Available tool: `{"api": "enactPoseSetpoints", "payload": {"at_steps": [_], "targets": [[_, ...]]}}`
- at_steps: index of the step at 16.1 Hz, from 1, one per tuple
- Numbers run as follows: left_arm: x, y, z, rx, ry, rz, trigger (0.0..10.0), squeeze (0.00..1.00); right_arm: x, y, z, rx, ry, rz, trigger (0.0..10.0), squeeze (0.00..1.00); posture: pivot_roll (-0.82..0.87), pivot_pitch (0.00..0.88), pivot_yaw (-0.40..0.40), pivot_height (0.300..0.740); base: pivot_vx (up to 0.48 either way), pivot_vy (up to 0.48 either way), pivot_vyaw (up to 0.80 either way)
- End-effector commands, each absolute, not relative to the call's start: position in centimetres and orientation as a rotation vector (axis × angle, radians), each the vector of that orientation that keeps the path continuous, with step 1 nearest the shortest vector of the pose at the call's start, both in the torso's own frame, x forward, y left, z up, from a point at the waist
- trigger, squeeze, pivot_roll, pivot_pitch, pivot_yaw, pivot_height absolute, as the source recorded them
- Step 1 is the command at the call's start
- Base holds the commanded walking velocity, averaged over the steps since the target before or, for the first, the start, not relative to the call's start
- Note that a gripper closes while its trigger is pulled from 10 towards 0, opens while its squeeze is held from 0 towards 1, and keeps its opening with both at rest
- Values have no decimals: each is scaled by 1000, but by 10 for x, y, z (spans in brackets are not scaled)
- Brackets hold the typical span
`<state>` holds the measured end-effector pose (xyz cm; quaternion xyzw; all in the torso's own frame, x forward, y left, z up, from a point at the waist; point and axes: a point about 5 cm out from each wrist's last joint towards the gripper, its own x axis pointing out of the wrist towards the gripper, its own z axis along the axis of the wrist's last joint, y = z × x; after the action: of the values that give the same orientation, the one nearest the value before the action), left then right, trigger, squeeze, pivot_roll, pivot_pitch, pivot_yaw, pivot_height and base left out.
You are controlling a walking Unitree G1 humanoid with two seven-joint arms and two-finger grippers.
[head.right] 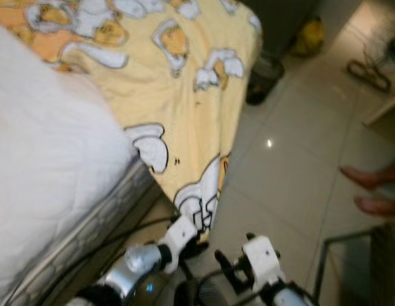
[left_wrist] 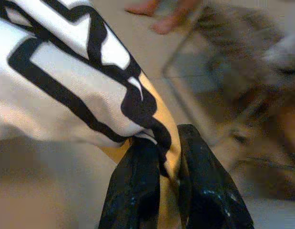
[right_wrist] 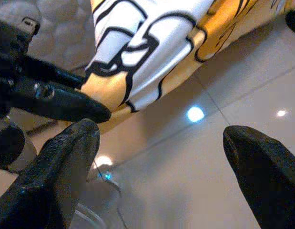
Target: Clean up the room
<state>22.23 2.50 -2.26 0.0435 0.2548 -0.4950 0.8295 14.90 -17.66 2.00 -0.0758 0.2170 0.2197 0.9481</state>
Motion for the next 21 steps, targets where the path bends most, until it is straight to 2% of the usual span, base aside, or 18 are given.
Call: {"api": "enactPoseSetpoints", "payload": {"at_steps": [1, 2, 3, 5, 7, 8, 10, 13, 16, 21], "targets": [[166, -56, -16, -232, 622, -1243, 10000, 0, 147, -183, 20, -169, 456, 436, 10000, 0, -171, 202, -188, 722, 0, 0, 0], [162, -60, -15, -253, 625, -1273, 10000, 0, 146, -184, 20, -170, 458, 438, 10000, 0, -180, 199, -190, 722, 0, 0, 0], [151, -67, -14, -187, 600, -1352, 10000, 0, 145, -185, 20, -172, 463, 440, 10000, 0, -181, 198, -193, 722, 0, 0, 0], [147, -66, -17, -51, 567, -1409, 10000, 0, 145, -187, 20, -175, 465, 442, 10000, 0, -182, 197, -196, 722, 0, 0, 0], [144, -61, -19, 171, 485, -1507, 10000, 0, 149, -191, 21, -183, 463, 439, 10000, 0, -181, 198, -197, 722, 0, 0, 0], [147, -62, -17, 161, 474, -1486, 10000, 0, 151, -192, 21, -186, 460, 437, 10000, 0, -181, 198, -197, 722, 0, 0, 0], [173, -61, -4, 37, 449, -1301, 10000, 0, 160, -194, 23, -188, 441, 421, 10000, 0, -174, 199, -195, 722, 0, 0, 0], [182, -55, -4, 90, 421, -1234, 10000, 0, 163, -193, 22, -187, 440, 419, 10000, 0, -168, 198, -194, 722, 0, 0, 0], [180, -55, -6, 103, 423, -1222, 10000, 0, 165, -192, 21, -186, 438, 420, 10000, 0, -168, 197, -192, 722, -317, -349, 0], [189, -46, -7, 49, 450, -1125, 10000, 0, 168, -193, 21, -184, 436, 410, 10000, 0, -166, 196, -190, 722, -61, -74, 0]]}}
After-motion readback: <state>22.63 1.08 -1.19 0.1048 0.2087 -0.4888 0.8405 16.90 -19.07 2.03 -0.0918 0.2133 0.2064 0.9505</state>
